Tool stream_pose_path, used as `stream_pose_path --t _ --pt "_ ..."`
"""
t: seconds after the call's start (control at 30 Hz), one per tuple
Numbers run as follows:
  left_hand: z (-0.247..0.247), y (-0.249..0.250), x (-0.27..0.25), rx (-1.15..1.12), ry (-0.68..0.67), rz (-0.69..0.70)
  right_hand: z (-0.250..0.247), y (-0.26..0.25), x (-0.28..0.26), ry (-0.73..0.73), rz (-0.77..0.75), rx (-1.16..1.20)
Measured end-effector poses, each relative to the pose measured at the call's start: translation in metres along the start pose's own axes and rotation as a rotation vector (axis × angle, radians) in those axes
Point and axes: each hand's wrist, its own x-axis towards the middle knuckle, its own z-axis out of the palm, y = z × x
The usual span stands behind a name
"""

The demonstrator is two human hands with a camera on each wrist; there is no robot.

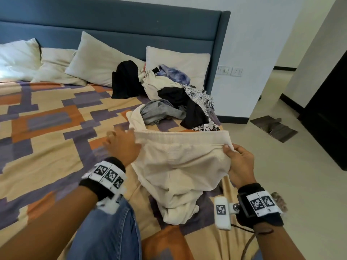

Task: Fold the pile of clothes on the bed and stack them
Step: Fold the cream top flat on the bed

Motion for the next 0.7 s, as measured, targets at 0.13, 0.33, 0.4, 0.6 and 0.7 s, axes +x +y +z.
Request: stream_pose_path --t 0.13,0.33,0.4,0.6,0.7 --pt "-0.009 0.05 -0.046 -1.079 -0.689 0.074 0.036 -0.007 -0.022 -0.334 -0.114 -0.168" --pt "0.003 0.077 -0.046 -1.514 -0.414 -0.257 0.044 -0.014 -0.056 -0.963 -0.111 -0.412" --pt "0.008 0.063 -0.036 -1.478 -0.253 -0.276 0.035 -0.009 -0.049 -0.789 -0.032 -0.297" --pt "-0.04 0.031 -0.038 -1.537 -0.09 -0.057 0.029 0.008 -0.003 -0.328 0.024 -0.24" --pt "-0.064 0.02 -0.029 -1.943 -0.093 -0.178 0.063 -0.007 0.01 -0.361 -0.082 -0.229"
